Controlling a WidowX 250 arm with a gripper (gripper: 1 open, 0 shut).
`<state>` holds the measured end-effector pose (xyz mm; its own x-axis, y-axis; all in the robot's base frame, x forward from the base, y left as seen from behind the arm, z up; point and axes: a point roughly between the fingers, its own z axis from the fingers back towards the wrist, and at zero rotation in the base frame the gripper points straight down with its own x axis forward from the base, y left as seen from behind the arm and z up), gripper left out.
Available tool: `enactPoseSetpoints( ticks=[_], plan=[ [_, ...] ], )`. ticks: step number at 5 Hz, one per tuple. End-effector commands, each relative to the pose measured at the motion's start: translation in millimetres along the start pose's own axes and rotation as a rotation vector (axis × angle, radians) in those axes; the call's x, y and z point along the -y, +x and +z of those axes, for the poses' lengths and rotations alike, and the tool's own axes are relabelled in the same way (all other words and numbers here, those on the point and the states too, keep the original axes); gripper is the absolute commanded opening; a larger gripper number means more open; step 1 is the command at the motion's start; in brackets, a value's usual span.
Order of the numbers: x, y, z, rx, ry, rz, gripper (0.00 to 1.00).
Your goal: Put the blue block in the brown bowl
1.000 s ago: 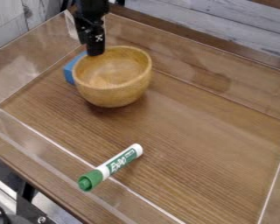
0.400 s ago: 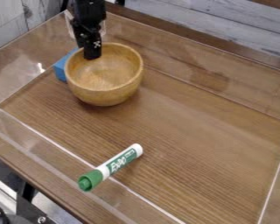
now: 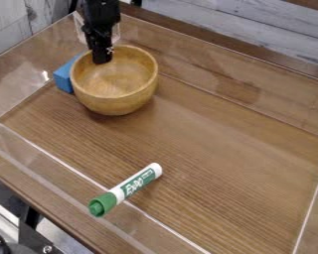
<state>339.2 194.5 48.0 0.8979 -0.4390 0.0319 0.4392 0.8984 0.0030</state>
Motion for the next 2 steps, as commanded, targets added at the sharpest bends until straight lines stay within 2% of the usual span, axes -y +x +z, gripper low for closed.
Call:
enactPoseSetpoints(
  ticks=[1, 2],
  plan=[
    [-9.1, 2.0, 16.0, 0.031, 0.041, 0.011, 0.00],
    [-10.6, 2.1, 16.6, 0.036, 0.040, 0.015, 0.00]
  ],
)
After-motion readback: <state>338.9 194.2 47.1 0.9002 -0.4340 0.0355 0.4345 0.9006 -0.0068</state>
